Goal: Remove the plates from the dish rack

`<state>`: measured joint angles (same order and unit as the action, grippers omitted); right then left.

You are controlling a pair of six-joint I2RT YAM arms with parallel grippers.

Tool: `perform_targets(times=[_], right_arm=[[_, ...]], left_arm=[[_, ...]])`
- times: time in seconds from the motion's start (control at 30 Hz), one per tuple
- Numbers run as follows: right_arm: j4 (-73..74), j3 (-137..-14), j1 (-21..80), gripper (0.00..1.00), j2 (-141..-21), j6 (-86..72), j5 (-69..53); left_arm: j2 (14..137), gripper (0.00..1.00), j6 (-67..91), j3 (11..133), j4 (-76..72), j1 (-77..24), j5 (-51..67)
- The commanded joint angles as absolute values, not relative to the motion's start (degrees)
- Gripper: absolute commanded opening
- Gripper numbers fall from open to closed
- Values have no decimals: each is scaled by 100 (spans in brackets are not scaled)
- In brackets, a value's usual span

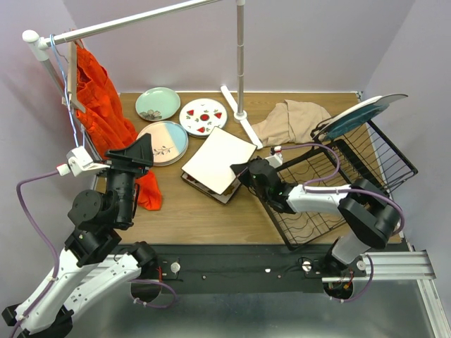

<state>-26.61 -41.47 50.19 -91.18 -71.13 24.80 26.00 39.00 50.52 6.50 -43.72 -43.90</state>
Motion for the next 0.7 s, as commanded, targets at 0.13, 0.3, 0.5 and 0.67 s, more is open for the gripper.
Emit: perform_targets(times=[0.13,0.3,0.5,0.67], right_arm=[[-3516,-4711,5054,1,-9325,-7866,2971],[-3472,-4834,5054,1,-9527,-7866,2892],[-3270,-4825,5054,1,-9545,-7875,2716],[-3111,-4764,5045,1,-9466,-7928,2690]], left_arm=[[2628,64,3850,5045,580,-4368,-4368],[2628,64,3841,5062,563,-4359,-4386],[2610,64,3806,5080,589,-4359,-4430],[2593,64,3823,5001,554,-4359,-4438]])
